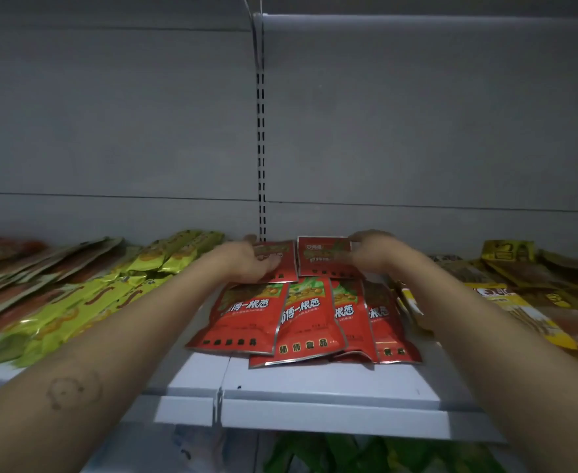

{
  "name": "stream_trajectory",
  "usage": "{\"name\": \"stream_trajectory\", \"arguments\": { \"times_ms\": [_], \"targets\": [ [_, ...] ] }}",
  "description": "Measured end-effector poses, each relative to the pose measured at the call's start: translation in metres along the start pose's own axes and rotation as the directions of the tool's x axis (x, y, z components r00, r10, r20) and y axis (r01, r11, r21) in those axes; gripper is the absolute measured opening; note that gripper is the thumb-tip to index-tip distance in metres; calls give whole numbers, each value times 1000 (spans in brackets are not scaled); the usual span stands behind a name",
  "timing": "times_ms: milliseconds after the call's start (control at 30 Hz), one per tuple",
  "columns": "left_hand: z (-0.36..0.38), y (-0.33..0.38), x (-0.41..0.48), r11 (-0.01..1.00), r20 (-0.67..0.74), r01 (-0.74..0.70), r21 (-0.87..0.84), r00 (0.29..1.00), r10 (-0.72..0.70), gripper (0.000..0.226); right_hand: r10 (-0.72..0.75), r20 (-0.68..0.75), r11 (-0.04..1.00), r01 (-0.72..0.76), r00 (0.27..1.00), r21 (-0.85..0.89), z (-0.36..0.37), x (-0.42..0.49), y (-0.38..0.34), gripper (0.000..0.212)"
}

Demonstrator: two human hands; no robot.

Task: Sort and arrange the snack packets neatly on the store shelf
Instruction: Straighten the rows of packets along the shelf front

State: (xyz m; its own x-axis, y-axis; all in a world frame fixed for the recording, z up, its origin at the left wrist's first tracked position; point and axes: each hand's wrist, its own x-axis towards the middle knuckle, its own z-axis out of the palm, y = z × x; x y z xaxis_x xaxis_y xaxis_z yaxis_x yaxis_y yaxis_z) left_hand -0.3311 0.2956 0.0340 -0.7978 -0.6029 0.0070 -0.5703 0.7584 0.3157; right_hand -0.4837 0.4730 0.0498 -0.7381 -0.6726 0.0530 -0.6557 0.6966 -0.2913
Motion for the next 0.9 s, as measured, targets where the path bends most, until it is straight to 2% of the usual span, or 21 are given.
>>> {"name": "stream_trajectory", "arguments": {
  "times_ms": [100,200,333,433,500,567,633,733,800,900],
  "targets": [
    [-7,-7,-33,994,58,-103,44,993,101,78,19,-38,1000,-18,999,25,-14,-29,3,61],
    [-4,-9,-63,985,150,-146,93,980,131,87,23,74,1000,-21,997,-20,-12,-59,6,53],
    [19,2,-88,988,221,-150,20,965,142,104,58,99,986,-42,993,-164,14,-84,-4,68],
    [46,11,-94,994,139,-77,74,988,66,103,64,91,984,-47,994,-171,38,-95,-18,67],
    [59,13,-95,990,64,-33,136,998,24,93,88,24,986,-84,996,-142,49,-101,-22,60],
    [65,12,-97,992,1,-38,118,999,38,84,118,-83,984,-128,990,-126,60,-107,-24,53],
    [68,7,-100,995,-59,-52,84,997,57,76,147,-204,987,-158,968,-40,74,-116,-28,45],
    [79,-2,-110,993,-199,-90,74,975,103,69,184,-386,973,-110,904,205,91,-130,-32,41],
    [87,-6,-115,992,-279,-120,49,952,129,68,216,-396,934,-72,893,349,91,-133,-29,40],
    [90,-9,-114,984,-299,-175,9,939,170,63,198,-328,939,-83,924,335,90,-133,-28,37]
  ]
}}
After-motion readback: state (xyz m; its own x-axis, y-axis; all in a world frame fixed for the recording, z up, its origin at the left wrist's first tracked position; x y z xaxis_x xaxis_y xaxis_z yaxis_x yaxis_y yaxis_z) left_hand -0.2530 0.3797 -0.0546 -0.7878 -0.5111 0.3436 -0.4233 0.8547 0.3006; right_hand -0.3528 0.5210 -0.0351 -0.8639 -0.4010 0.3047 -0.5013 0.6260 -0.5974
